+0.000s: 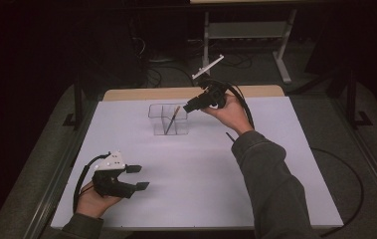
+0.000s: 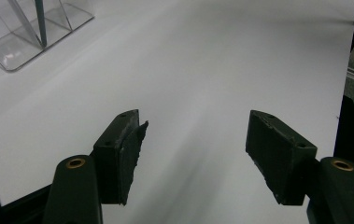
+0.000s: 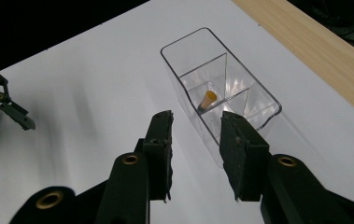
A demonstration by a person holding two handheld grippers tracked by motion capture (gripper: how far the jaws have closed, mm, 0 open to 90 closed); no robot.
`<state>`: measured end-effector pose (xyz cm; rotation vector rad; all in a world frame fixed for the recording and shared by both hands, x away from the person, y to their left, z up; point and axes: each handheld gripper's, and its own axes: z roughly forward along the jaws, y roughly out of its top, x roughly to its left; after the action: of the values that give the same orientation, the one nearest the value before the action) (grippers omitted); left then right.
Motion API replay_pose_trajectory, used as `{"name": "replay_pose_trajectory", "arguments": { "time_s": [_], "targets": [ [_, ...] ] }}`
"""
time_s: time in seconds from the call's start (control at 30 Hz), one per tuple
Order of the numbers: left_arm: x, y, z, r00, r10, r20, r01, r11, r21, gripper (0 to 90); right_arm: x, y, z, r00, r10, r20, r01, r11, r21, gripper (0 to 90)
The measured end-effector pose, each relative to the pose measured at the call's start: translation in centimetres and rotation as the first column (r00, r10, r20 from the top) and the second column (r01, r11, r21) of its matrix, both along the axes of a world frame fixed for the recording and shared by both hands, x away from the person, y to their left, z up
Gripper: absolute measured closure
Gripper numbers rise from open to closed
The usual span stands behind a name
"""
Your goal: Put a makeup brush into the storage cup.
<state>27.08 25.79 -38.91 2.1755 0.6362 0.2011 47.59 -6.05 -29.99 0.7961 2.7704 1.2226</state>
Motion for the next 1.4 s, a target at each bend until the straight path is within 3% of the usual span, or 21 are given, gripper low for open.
{"name": "replay_pose_trajectory", "arguments": {
  "time_s": [0.23,0.27,0.67,0.73,0.97,1.4],
  "targets": [
    [0.1,-0.1,-0.1,1.0000,-0.001,-0.002,0.001,1.0000,0.000,35.1,-0.6,-1.1,-0.2,0.9999,-0.015,-0.007,0.015,0.9998,0.015,61.6],
    [0.0,-0.1,-0.1,1.0000,-0.001,-0.002,0.001,1.0000,0.003,35.1,-0.8,-1.2,-0.2,0.9992,-0.030,-0.024,0.031,0.9991,0.030,61.5],
    [0.1,-0.1,-0.1,1.0000,0.007,-0.004,-0.007,1.0000,0.004,34.7,-1.5,-2.8,-0.8,0.9991,-0.037,-0.020,0.037,0.9988,0.031,60.4],
    [0.2,-0.2,-0.1,1.0000,0.002,0.000,-0.002,1.0000,0.009,34.7,-1.6,-3.1,-0.8,0.9984,-0.043,-0.037,0.045,0.9984,0.035,60.2],
    [0.3,-0.3,-0.1,1.0000,-0.004,0.002,0.004,0.9999,0.013,34.4,-1.9,-3.8,-0.7,0.9990,-0.042,-0.015,0.042,0.9984,0.036,59.1],
    [0.5,-0.2,-0.2,1.0000,-0.008,0.000,0.008,1.0000,0.003,33.6,-3.3,-6.1,-1.1,0.9969,-0.073,-0.029,0.075,0.9956,0.056,54.4]
  ]
}}
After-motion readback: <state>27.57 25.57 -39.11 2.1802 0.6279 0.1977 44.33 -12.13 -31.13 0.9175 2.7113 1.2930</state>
